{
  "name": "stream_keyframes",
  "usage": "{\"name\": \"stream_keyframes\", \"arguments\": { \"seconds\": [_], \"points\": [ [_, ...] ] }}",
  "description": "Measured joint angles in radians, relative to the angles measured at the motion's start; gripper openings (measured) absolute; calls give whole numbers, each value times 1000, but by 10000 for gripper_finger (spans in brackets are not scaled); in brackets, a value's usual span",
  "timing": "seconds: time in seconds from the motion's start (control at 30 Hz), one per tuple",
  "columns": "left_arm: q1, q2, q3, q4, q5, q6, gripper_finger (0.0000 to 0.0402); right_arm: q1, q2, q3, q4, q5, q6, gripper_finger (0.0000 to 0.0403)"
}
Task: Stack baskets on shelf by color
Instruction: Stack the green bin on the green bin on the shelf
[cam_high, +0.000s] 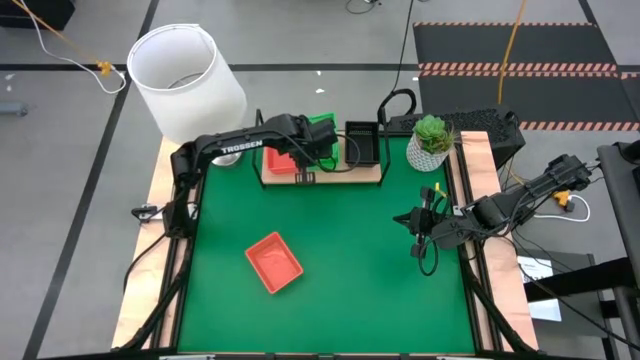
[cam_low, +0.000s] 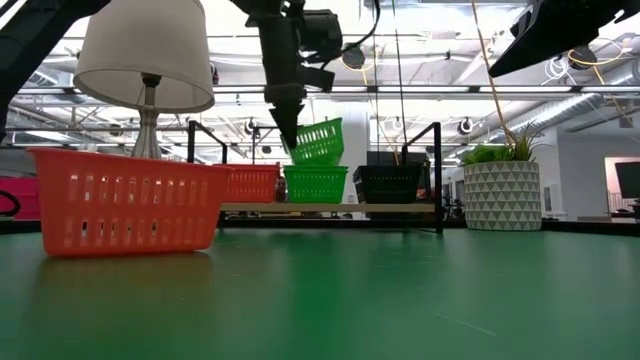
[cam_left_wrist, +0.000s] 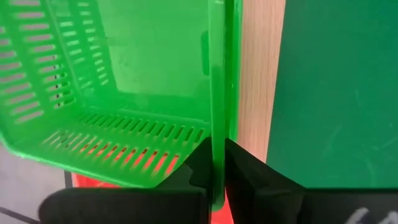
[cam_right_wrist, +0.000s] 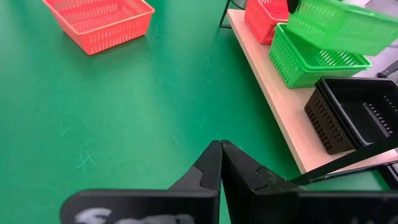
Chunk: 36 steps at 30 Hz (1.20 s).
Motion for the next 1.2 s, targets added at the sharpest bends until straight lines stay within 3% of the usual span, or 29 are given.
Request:
{"name": "stream_keyframes", "arguments": {
  "seconds": [0.37,0.77,1.2],
  "points": [
    [0,9,-1,-2,-1,9,29,0,0,0,0,0,0,0],
    [0,9,0,7,-23,2,85,0,0,0,0,0,0,0],
    [-6,8,0,16,-12,-34,88,0,0,0,-9,0,0,0]
  ]
}}
